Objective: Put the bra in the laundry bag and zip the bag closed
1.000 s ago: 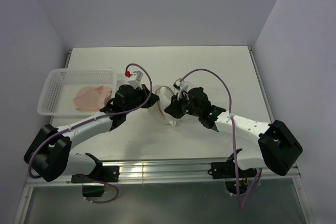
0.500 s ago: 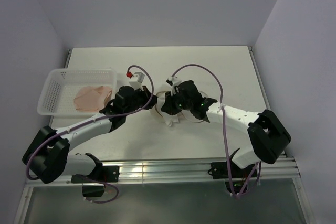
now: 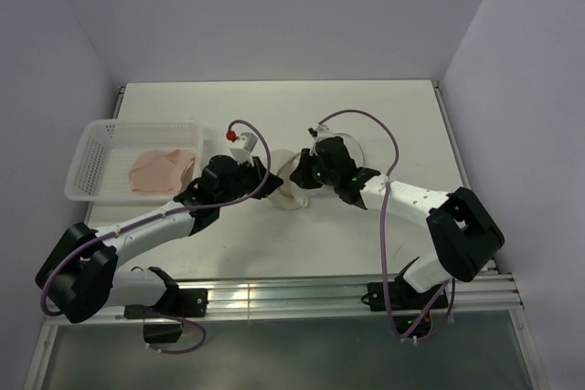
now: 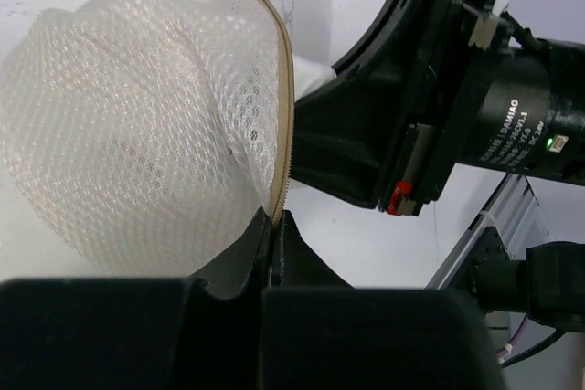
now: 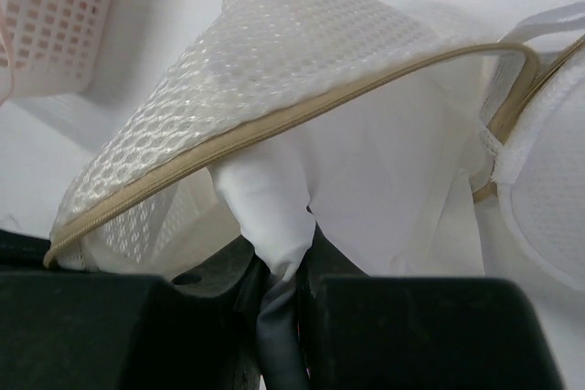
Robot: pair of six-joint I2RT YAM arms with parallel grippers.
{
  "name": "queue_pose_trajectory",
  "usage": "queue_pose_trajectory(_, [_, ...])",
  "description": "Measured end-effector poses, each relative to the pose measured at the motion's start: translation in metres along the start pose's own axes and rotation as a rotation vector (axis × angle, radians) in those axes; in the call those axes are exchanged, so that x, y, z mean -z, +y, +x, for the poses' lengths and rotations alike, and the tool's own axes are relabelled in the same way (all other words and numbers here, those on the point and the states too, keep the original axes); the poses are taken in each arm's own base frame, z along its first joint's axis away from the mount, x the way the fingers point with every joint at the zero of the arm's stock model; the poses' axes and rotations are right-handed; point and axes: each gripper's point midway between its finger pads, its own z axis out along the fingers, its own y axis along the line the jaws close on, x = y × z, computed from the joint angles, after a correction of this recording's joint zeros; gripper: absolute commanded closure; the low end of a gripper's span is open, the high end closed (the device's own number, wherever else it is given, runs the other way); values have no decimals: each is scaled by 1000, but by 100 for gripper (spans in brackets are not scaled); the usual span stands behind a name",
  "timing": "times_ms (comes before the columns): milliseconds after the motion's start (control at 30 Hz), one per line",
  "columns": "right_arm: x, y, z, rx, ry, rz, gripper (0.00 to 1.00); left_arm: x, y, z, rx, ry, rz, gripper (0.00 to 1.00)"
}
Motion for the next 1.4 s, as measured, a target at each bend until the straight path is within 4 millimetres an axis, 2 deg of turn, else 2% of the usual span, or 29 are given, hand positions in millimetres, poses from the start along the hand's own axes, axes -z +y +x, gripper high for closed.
queue_pose_trajectory(300, [-3,0,-14,-115,-67,28,100,-8,1,17,2,51,-4,100])
queue_pose_trajectory(567, [-11,-2,-16,-239,-141,51,98,-10,-2,15,58,38,2,100])
queue_pose_trajectory(667, [-23,-6,-8,-271,-142,77,91,-12,-3,17,92,34,5,100])
queue_pose_trajectory(767, [-24,-16,-1,-285,-150,110,81,-11,-1,20,123,39,-2,100])
queue_pose_trajectory(867, [-17,-23,-2,-283,-180,139,62,-9,-2,18,156,28,-7,100])
queue_pose_trajectory(1033, [-3,-25,-8,-232,-202,149,25,-1,-5,9,207,-21,-15,100])
queue_pose_trajectory(1200, [16,-39,1,-165,-139,177,14,6,3,16,243,-40,-38,100])
queue_pose_trajectory(1400, [50,-42,-14,-124,-128,119,9,6,6,20,248,-38,-42,100])
